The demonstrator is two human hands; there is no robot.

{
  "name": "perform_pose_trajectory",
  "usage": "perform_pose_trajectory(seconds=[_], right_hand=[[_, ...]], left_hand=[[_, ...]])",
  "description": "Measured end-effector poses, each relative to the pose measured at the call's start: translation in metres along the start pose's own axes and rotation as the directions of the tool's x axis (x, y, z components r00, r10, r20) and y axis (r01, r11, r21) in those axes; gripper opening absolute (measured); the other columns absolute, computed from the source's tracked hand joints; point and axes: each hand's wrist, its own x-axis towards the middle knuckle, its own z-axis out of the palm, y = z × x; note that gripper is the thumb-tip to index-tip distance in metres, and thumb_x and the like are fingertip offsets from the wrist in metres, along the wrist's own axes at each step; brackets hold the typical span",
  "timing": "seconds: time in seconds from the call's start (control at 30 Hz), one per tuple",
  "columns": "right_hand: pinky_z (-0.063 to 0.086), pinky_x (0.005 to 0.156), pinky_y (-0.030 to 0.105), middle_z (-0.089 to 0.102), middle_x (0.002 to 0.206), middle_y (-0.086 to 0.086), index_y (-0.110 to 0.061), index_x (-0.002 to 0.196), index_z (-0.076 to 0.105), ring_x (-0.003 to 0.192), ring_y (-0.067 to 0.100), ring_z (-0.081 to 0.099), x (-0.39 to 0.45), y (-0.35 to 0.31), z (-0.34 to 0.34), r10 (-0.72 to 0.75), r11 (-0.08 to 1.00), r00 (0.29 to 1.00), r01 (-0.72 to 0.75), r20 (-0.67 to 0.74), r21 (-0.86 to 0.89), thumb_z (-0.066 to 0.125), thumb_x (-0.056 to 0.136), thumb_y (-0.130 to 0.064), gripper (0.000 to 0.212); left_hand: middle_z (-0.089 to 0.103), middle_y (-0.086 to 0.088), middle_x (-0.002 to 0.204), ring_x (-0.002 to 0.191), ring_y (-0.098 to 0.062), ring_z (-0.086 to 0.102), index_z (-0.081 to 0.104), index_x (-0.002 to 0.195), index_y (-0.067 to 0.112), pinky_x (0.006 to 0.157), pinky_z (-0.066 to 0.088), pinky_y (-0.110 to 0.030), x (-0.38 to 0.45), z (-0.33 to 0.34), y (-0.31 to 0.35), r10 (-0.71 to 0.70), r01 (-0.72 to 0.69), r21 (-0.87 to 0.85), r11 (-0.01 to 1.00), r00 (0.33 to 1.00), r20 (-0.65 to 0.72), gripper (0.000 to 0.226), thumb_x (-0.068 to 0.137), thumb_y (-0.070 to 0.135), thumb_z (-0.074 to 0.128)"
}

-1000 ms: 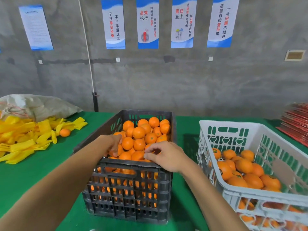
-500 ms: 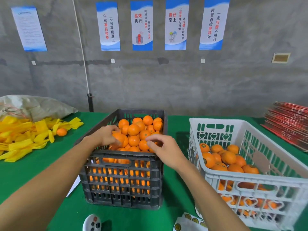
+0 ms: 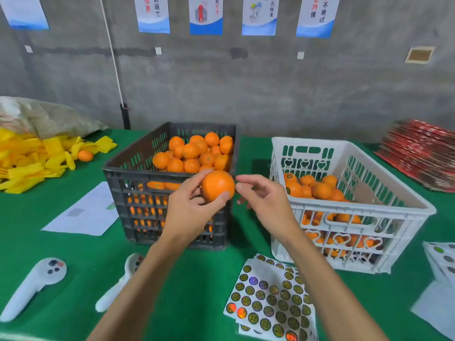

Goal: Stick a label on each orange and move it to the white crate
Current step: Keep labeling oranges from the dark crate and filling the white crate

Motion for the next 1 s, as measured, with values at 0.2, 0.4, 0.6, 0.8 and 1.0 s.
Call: perform_pose_trajectory(seconds=[0.2, 0.4, 0.6, 0.8, 1.0], right_hand=[[0.054, 0.069, 0.023, 0.077, 0.089, -0.003, -0.019, 0.103, 0.078, 0.072, 0.011, 0.068, -0.066, 0.067, -0.014, 0.224, 0.975, 0.974, -0.224, 0.028, -0.012, 0.069, 0.097, -0.014, 0.012], [0.052, 0.094, 0.035, 0.072, 0.108, -0.001, -0.018, 0.111, 0.075, 0.1, 0.017, 0.066, -0.107, 0.124, -0.009, 0.389, 0.802, 0.92, -0.306, 0.058, -0.513, 0.058, 0.102, -0.013, 0.02], [0.05, 0.086, 0.035, 0.047, 0.111, -0.005, -0.023, 0.13, 0.064, 0.107, 0.018, 0.056, -0.119, 0.139, -0.001, 0.421, 0.577, 0.906, -0.227, 0.048, -0.785, 0.064, 0.094, -0.055, 0.048], [0.053, 0.074, 0.035, 0.049, 0.103, -0.002, -0.02, 0.105, 0.072, 0.093, 0.023, 0.062, -0.11, 0.139, 0.006, 0.375, 0.448, 0.926, -0.134, 0.05, -0.884, 0.063, 0.092, -0.057, 0.039], [0.053, 0.072, 0.033, 0.058, 0.11, 0.0, -0.022, 0.108, 0.069, 0.091, 0.022, 0.063, -0.105, 0.134, 0.01, 0.348, 0.381, 0.937, -0.11, 0.032, -0.918, 0.064, 0.094, -0.05, 0.032]], left_hand=[[0.076, 0.006, 0.1, 0.085, -0.013, 0.072, 0.07, 0.123, 0.03, 0.08, 0.062, -0.034, -0.066, 0.03, -0.066, -0.256, 0.255, 0.023, 0.967, 0.962, 0.097, 0.05, 0.078, 0.034, 0.09], [0.07, -0.018, 0.113, 0.087, -0.025, 0.079, 0.06, 0.131, 0.012, 0.071, 0.064, -0.031, -0.104, 0.051, -0.105, -0.618, 0.611, -0.266, 0.746, 0.783, 0.065, 0.053, 0.085, 0.022, 0.085], [0.062, -0.017, 0.125, 0.094, -0.029, 0.078, 0.048, 0.133, 0.015, 0.077, 0.065, -0.038, -0.133, 0.065, -0.112, -0.701, 0.647, -0.411, 0.642, 0.713, 0.028, 0.052, 0.092, 0.027, 0.078], [0.063, -0.013, 0.123, 0.096, -0.025, 0.078, 0.049, 0.128, 0.019, 0.076, 0.062, -0.026, -0.145, 0.071, -0.115, -0.633, 0.561, -0.429, 0.708, 0.773, -0.033, 0.043, 0.096, 0.029, 0.074], [0.066, 0.002, 0.117, 0.096, -0.02, 0.077, 0.051, 0.122, 0.036, 0.082, 0.06, -0.029, -0.156, 0.074, -0.115, -0.522, 0.5, -0.242, 0.832, 0.853, -0.034, 0.048, 0.085, 0.055, 0.075]])
